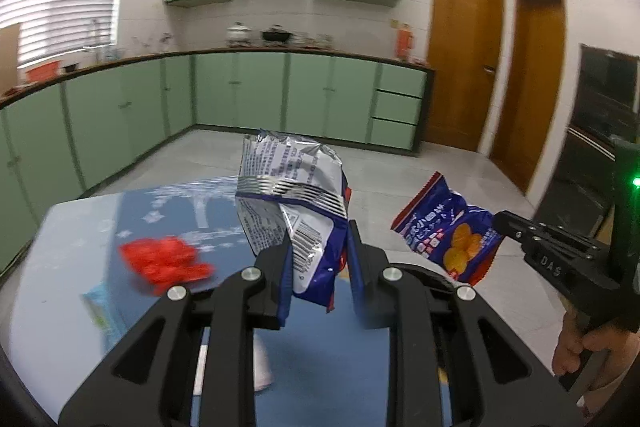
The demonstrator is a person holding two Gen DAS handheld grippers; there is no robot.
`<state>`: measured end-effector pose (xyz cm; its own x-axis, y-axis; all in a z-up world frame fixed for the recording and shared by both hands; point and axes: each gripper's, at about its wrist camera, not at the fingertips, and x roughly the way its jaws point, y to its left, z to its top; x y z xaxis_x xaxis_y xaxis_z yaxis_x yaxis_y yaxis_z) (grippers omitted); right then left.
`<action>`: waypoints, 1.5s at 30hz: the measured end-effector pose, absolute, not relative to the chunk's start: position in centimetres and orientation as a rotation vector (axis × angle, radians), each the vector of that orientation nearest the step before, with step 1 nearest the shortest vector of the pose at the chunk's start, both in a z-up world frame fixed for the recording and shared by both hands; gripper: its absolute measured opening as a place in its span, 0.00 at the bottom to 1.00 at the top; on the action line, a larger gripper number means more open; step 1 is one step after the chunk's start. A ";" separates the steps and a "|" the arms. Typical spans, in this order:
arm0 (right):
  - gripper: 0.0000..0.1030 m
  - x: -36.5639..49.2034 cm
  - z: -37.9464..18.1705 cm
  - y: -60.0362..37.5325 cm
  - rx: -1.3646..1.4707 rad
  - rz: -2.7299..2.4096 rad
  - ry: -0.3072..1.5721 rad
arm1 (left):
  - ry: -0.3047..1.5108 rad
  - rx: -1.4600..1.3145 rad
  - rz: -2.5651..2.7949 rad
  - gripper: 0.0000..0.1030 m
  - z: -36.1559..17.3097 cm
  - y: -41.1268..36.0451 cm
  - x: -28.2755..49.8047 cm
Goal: Collect trash
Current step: 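Carry both bags over the bin and open both grippers to drop them, then move both tools back over the table toward the blue-white paper cup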
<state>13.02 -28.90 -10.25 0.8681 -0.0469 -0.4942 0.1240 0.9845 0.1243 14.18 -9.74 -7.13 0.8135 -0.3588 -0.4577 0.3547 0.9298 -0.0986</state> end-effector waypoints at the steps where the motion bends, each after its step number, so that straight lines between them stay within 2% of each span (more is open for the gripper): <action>1: 0.04 12.8 -10.4 -29.5 0.157 -0.106 0.515 | 0.496 -0.008 -0.398 0.22 -7.5 -10.5 14.2; 9: 0.04 12.0 -13.1 -35.4 0.184 -0.238 0.575 | 0.548 0.016 -0.557 0.22 -9.9 -18.6 17.1; 17: 0.04 12.7 -16.9 -38.7 0.211 -0.313 0.652 | 0.676 0.008 -0.716 0.22 -13.5 -24.5 21.2; 20: 0.04 13.3 -18.4 -39.8 0.231 -0.335 0.683 | 0.712 0.031 -0.736 0.29 -14.8 -25.6 22.0; 22: 0.05 13.6 -19.5 -40.6 0.240 -0.345 0.705 | 0.739 0.038 -0.750 0.46 -15.6 -26.4 22.5; 25: 0.13 14.1 -20.7 -41.3 0.244 -0.357 0.738 | 0.765 0.034 -0.760 0.48 -16.2 -26.5 22.8; 27: 0.14 14.2 -21.1 -41.6 0.247 -0.362 0.745 | 0.772 0.024 -0.765 0.50 -16.2 -26.3 22.9; 29: 0.26 14.1 -21.4 -41.7 0.248 -0.370 0.750 | 0.776 0.007 -0.764 0.52 -16.0 -25.8 22.8; 32: 0.35 13.8 -21.3 -41.7 0.251 -0.376 0.742 | 0.769 -0.011 -0.754 0.52 -15.5 -24.8 22.8; 36: 0.41 13.3 -20.5 -41.2 0.251 -0.374 0.726 | 0.741 -0.030 -0.722 0.53 -14.1 -22.9 22.5; 39: 0.53 12.9 -19.4 -40.6 0.258 -0.362 0.702 | 0.715 -0.063 -0.676 0.56 -12.8 -20.4 22.1; 41: 0.66 12.5 -18.3 -39.6 0.250 -0.348 0.673 | 0.701 -0.084 -0.642 0.57 -12.0 -19.0 21.8; 44: 0.80 12.1 -16.7 -37.3 0.224 -0.319 0.635 | 0.668 -0.098 -0.567 0.60 -10.8 -15.5 20.7; 45: 0.82 12.0 -16.2 -36.3 0.214 -0.300 0.622 | 0.659 -0.096 -0.549 0.61 -10.5 -14.7 20.5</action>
<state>12.01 -36.28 -16.17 0.7719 -0.2110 -0.5997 0.3381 0.9351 0.1062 20.48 -14.65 -10.52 0.6543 -0.5130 -0.5556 0.4533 0.8542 -0.2548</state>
